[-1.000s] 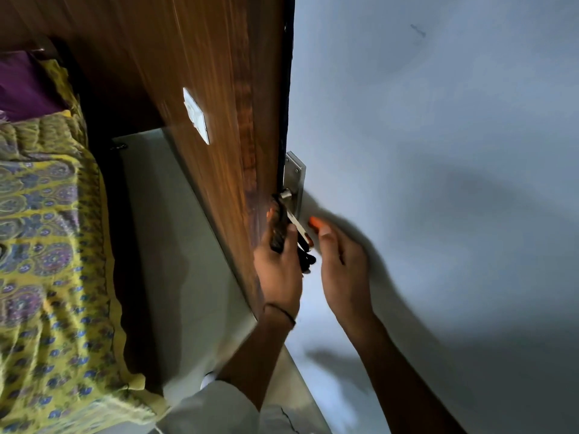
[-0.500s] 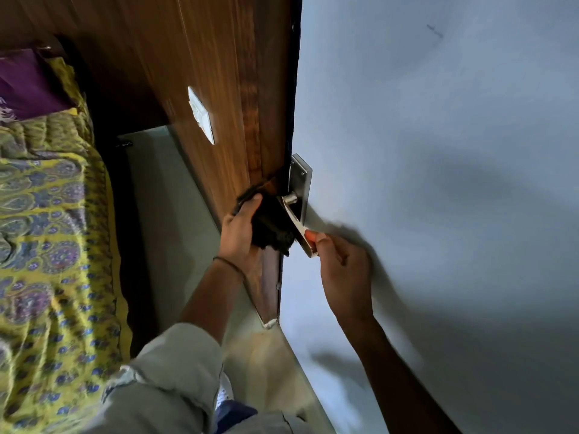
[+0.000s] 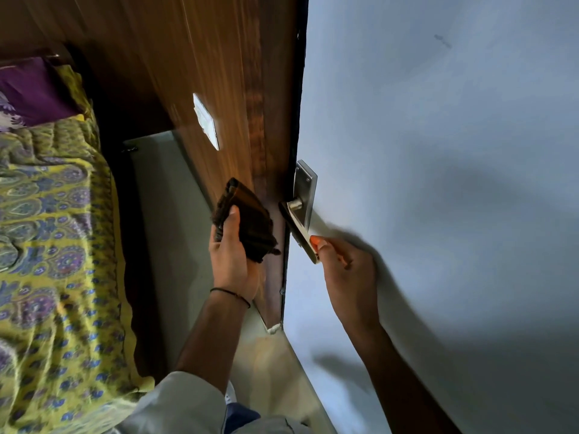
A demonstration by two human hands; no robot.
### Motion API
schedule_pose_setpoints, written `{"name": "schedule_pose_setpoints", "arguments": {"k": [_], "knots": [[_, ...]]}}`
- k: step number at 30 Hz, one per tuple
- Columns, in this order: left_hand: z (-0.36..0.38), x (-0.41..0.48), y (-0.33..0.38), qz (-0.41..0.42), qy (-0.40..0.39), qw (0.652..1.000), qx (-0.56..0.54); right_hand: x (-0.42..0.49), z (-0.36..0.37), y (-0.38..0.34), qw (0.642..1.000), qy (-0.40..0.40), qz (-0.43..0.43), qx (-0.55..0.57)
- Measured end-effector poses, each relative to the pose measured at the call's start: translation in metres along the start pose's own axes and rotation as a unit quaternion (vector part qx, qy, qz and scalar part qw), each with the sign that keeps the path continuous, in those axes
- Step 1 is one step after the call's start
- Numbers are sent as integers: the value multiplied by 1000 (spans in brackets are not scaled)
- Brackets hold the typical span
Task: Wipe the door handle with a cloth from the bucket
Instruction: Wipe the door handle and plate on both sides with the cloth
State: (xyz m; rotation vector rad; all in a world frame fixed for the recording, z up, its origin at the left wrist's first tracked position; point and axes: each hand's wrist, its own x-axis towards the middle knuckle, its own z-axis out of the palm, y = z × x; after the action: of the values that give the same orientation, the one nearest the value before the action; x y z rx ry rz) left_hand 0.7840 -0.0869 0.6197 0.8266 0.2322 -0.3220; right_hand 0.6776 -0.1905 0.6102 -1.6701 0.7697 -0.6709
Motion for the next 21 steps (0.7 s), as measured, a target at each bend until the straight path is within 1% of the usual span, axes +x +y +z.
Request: {"name": "schedule_pose_setpoints", "arguments": {"k": [3, 5, 8, 10, 12, 14, 16, 18, 21], "knots": [[-5, -5, -2, -19, -2, 1000, -8, 0, -1, 1, 1000, 2, 1, 0], [-9, -4, 2, -48, -10, 999, -11, 1, -1, 0, 1000, 4, -1, -2], [-18, -3, 10, -91, -27, 995, 12, 0, -2, 1, 1000, 4, -5, -6], [-20, -4, 14, -104, -14, 994, 18, 0, -2, 1, 1000, 5, -4, -2], [-17, -5, 17, -77, 34, 996, 21, 0, -2, 1, 1000, 5, -5, -1], [-14, -1, 16, -16, 96, 995, 26, 0, -2, 0, 1000, 4, -9, -3], [-9, 2, 13, 20, 130, 991, 26, 1, -1, 0, 1000, 4, -11, -5], [-3, 4, 7, 21, 131, 991, 18, 1, -1, 0, 1000, 3, -11, -5], [4, 1, -7, -17, 88, 996, 24, 1, -1, 0, 1000, 5, -13, -12]]}}
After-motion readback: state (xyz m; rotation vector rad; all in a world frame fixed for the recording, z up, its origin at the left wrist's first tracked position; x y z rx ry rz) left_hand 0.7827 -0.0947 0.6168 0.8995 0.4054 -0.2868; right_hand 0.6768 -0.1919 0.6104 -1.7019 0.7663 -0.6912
